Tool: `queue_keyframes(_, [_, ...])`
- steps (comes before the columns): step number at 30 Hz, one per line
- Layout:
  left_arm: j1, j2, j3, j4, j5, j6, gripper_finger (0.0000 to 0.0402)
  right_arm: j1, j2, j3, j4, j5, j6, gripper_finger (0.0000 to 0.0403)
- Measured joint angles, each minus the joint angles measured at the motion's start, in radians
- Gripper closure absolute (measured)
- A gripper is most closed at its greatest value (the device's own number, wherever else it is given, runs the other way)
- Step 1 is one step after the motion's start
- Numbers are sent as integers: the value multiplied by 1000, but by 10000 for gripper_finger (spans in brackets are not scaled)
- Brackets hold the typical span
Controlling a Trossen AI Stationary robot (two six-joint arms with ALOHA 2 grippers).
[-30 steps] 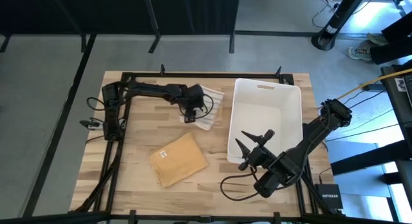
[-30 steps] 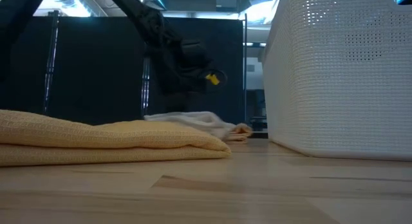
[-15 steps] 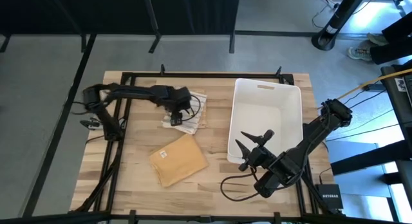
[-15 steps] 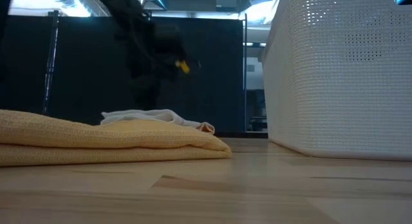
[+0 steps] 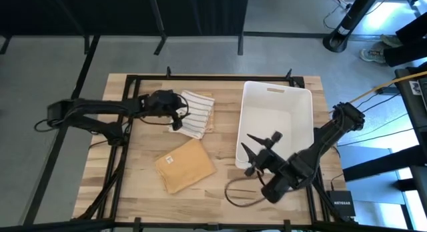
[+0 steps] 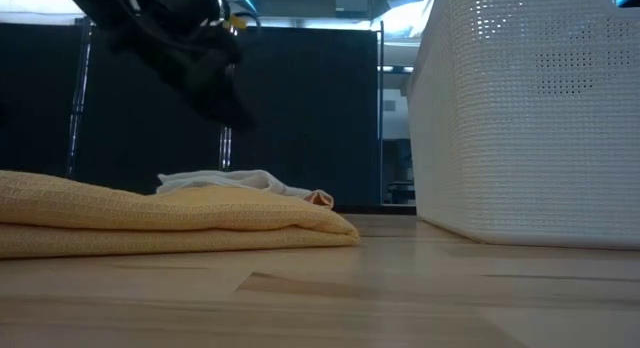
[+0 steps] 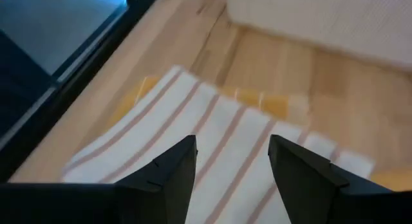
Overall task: Fold towel
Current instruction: Move the white laundry bin to the top of the table
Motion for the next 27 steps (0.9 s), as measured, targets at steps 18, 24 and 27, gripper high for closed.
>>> queue_keyframes(18, [-104, -16, -27, -170, -43, -22, 215, -621, 32, 149, 634, -814, -659, 226])
queue_keyframes(24, [-103, -16, -27, -184, -58, 6, 215, -848, 114, 149, 738, -1015, -662, 226])
queue_keyframes(27, [-103, -16, -27, -183, -58, 10, 215, -925, 175, 149, 813, -1104, -662, 226])
